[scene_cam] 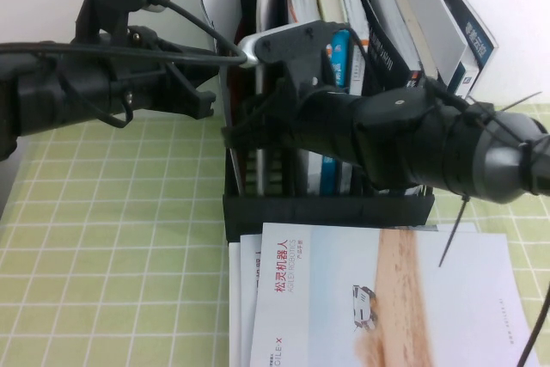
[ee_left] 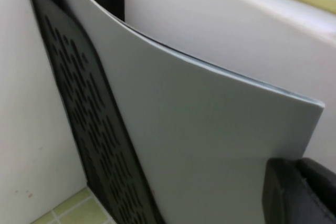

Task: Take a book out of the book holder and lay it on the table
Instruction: Pick up the right side book from the book shelf

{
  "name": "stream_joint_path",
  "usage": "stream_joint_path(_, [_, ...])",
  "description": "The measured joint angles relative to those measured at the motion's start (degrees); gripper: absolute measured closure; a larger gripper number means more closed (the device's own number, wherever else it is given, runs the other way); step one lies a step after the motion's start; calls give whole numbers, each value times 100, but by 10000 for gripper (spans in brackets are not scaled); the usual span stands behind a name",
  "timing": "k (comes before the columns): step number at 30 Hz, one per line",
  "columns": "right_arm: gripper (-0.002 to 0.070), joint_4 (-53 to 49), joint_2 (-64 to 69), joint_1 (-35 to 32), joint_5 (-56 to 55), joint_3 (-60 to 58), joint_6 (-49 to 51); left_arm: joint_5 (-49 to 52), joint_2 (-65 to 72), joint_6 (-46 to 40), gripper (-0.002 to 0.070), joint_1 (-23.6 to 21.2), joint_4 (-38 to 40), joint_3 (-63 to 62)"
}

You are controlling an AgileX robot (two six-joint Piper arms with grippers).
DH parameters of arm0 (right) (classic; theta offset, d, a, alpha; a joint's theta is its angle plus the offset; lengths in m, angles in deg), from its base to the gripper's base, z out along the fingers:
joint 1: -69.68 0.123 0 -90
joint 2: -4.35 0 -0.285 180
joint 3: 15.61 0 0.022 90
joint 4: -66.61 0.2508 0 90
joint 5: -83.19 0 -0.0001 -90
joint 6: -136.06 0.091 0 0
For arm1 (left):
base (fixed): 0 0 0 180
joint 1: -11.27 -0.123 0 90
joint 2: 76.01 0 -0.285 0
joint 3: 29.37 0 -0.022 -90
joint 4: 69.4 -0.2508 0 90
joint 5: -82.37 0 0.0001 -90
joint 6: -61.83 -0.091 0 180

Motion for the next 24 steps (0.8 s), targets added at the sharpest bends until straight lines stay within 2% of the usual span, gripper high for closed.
stream_joint_path(3, [457,-28,134,59,132,221,35,0,0,0,677,0,4,0])
stream_joint_path(6, [591,-51,188,82,219,308,39,0,0,0,677,0,4,0])
stream_joint_path(8, [640,-51,188,82,232,303,48,0,0,-11,677,0,4,0])
stream_joint_path(11, [662,-40,116,71,246,303,48,34,0,-11,677,0,4,0])
stream_joint_path(19, [668,-83,-755,-52,105,362,-195,96,-12,61,676,0,4,0])
stream_joint_path(24, [668,-53,-1565,-52,90,371,-269,170,-249,523,676,0,-359,0])
